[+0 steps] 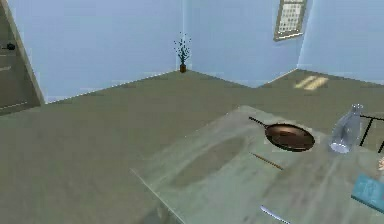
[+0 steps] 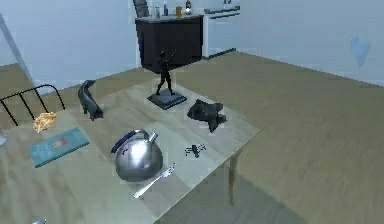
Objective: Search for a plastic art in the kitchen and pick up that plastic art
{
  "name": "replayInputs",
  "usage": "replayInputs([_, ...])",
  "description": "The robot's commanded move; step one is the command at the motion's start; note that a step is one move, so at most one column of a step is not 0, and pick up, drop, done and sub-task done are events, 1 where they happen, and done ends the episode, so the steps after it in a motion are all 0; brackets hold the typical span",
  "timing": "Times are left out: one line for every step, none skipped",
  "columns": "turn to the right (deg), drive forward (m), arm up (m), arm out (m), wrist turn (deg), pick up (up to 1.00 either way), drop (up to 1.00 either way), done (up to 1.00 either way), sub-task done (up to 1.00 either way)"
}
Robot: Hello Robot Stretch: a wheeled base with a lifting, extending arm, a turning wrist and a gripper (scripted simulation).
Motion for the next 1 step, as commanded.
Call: replayInputs([-24.0, 0.00, 0.00, 0.00, 0.0, 0.00, 0.00, 0.00, 0.00])
